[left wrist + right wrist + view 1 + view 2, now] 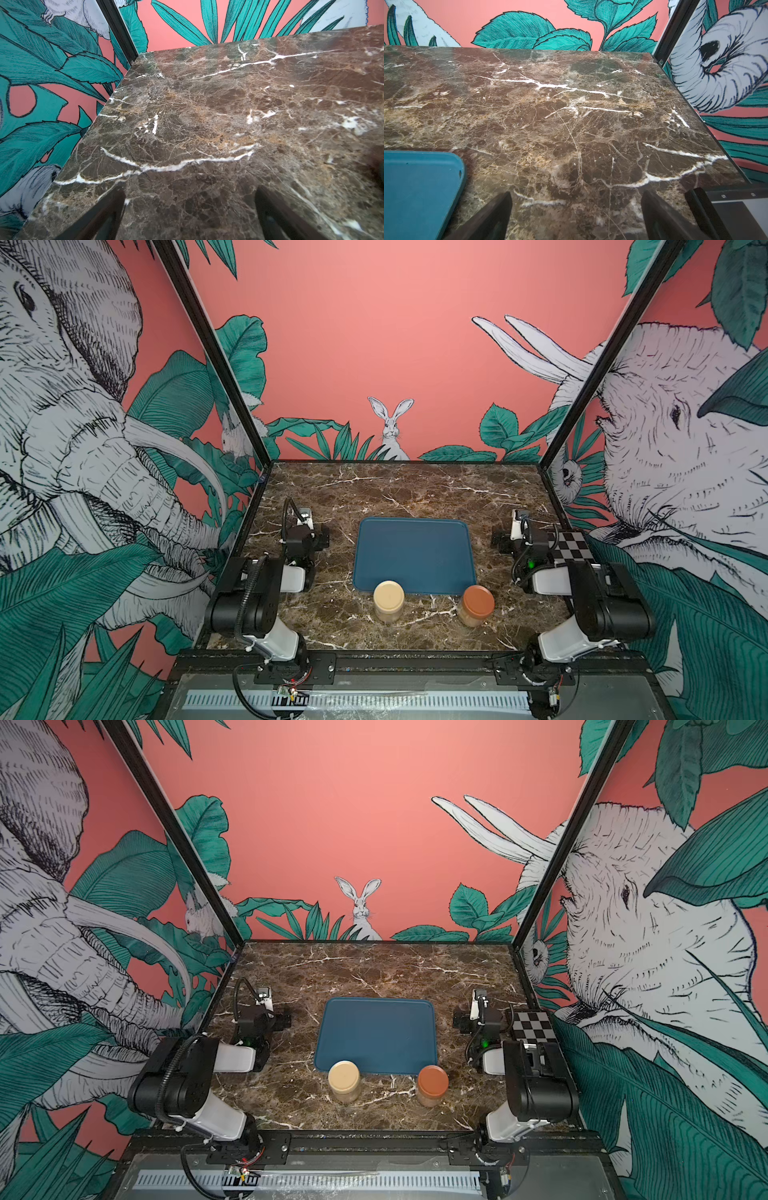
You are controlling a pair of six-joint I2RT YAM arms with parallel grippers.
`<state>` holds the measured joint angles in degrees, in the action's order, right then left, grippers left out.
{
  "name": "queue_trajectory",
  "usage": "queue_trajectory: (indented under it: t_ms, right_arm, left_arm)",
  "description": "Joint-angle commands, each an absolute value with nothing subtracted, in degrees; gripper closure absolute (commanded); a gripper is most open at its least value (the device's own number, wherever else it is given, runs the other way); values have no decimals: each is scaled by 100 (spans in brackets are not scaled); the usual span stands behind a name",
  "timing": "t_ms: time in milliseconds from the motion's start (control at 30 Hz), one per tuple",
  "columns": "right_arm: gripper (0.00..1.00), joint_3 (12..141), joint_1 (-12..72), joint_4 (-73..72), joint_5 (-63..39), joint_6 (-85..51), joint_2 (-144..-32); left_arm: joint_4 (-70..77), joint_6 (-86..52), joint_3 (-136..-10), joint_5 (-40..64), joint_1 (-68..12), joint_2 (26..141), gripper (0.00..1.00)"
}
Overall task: Pour the cookies out of the jar
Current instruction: Pick up the jar from the center of the board.
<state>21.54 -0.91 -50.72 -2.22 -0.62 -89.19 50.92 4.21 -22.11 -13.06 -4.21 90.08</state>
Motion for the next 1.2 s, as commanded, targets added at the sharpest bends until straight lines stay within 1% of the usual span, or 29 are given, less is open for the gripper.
queue_trajectory:
  t_ms: [0,467,900,933,967,1000,1033,1067,1100,1133,1167]
  right_arm:
    - [1,2254,67,-5188,26,100,-8870]
    - [1,2273,135,-5135,291,72,-8875]
    - [1,2271,127,-5139,297,62,-8873]
    - [1,2275,123,-5161,468,26,-8847]
    - [1,2368,147,-4863,870,-81,-8526]
    - [1,2653,191,-3956,1212,-142,-7958]
    - [1,3074,217,-2831,1566,-330,-7531]
    - [1,3643,228,-1769,2035,-788,-7196]
    - [1,4332,221,-567,2310,-1360,-6990]
    - [1,4872,218,350,2191,-1713,-6878]
    - [1,5332,228,1203,1817,-2081,-6775]
  left_arm:
    - [5138,494,-2267,-1296,-443,8886,0]
    - [5153,494,-2261,-1301,-440,8886,0]
    - [5163,496,-2259,-1301,-442,8892,0]
    - [5160,492,-2252,-1301,-442,8887,0]
    - [5322,560,-2264,-1284,-441,8869,0]
    - [4824,549,-2477,-1459,-460,8586,0]
    - [3573,416,-2962,-1744,-487,8232,0]
    - [2169,71,-3634,-2320,-510,7941,0]
    - [1332,-454,-4159,-3108,-495,7800,1]
    - [685,-926,-4562,-3294,-432,7676,1]
    - [-102,-1469,-4979,-3252,-380,7513,2]
